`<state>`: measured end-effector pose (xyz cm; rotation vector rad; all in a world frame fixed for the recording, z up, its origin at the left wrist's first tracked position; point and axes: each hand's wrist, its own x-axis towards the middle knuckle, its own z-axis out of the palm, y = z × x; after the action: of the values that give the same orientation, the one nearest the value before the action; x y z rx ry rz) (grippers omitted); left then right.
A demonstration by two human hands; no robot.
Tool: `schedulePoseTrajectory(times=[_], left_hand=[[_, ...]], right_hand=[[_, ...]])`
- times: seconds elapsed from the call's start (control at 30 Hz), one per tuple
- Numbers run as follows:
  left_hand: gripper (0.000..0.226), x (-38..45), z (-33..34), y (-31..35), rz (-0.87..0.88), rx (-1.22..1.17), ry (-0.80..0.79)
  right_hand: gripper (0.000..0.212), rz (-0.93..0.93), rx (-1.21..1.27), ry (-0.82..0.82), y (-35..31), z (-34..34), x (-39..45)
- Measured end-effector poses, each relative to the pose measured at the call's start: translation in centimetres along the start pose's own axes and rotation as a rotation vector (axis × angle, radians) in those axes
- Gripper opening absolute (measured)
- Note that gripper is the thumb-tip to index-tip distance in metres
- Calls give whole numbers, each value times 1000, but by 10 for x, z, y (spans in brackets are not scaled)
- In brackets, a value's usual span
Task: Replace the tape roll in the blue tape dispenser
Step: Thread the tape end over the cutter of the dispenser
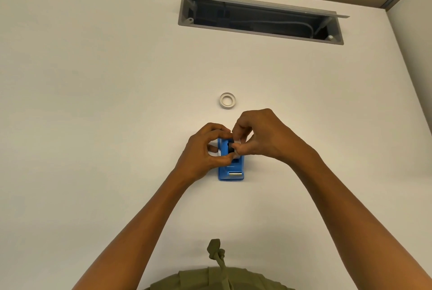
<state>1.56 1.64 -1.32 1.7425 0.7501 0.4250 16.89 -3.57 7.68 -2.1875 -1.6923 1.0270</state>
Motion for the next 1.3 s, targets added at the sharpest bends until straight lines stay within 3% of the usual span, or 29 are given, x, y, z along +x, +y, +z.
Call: schedulePoseTrajectory(times=[0.23,0.57,0.77,1.0,1.3], left_hand=[[39,1,1,-2,-9,6,1],[38,-1,2,0,-5,19,20],[39,-1,1,3,9,14,17],[39,-1,1,1,-4,5,11],[39,-1,1,1,-5,9,17]], right_hand=[[20,-5,-28,-12,-3,2,2],[5,-72,34,53,5,4,5],[15,-33,259,67,18,3,-8],[16,-63,59,41,7,8,0],[10,-109,105,47,13,6,-1]])
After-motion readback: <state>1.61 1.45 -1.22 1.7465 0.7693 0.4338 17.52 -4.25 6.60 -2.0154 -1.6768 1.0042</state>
